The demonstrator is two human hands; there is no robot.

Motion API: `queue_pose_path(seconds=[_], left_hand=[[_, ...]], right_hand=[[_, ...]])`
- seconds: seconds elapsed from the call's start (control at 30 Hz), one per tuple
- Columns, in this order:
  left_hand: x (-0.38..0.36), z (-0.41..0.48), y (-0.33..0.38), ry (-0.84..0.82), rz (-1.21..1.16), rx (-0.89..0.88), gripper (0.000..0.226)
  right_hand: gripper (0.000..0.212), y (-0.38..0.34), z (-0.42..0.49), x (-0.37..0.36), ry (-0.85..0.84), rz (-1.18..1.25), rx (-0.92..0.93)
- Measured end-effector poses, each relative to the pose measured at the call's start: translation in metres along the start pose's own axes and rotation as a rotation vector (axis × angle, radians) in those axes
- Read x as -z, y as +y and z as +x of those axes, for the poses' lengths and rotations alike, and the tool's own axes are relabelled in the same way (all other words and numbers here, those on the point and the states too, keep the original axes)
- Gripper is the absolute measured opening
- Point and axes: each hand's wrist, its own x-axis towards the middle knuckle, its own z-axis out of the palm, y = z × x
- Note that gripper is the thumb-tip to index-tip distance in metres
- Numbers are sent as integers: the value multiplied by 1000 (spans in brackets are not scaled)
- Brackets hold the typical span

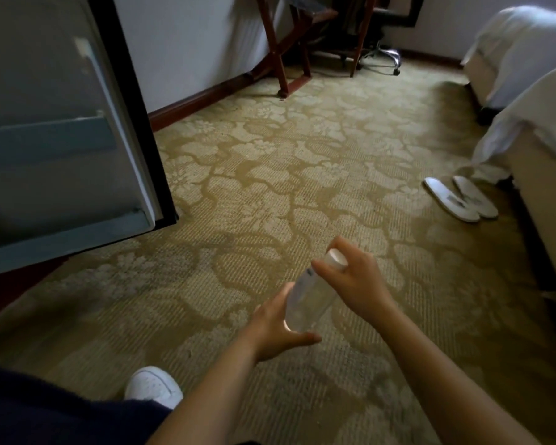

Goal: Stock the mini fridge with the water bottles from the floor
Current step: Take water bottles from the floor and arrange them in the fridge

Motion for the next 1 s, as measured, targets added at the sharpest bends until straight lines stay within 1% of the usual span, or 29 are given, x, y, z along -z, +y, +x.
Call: queue_pose_path(seconds=[0.07, 0.1, 0.2, 0.37, 0.43, 0.57, 0.67, 0.77, 0.87, 1.0], left_hand=[[14, -3, 10, 37, -122, -28, 85], [21, -5, 15, 51, -147, -42, 80], [49, -11, 32, 96, -114, -79, 65], [105, -31, 64, 127, 42, -147, 68], [130, -44, 74, 131, 126, -136, 68], [178, -73, 86, 171, 232, -103, 68], [214, -95, 88, 228, 247, -89, 59], [248, -120, 88, 292, 280, -95, 55], [279, -145, 81, 353, 330, -76, 54], [322, -184, 62, 440, 316, -32, 57]], right_hand=[[22, -16, 10, 8, 32, 40, 37], [22, -24, 14, 12, 48, 53, 57], [22, -50, 30, 20, 71, 74, 114], [23, -95, 57, 25, 107, 131, 181], [23, -115, 66, 23, 109, 181, 206], [32, -161, 81, 12, 133, 255, 267], [35, -199, 92, 1, 160, 296, 349], [35, -239, 102, -14, 152, 349, 442], [36, -274, 111, -32, 125, 371, 531], [38, -324, 117, -65, 77, 397, 647]])
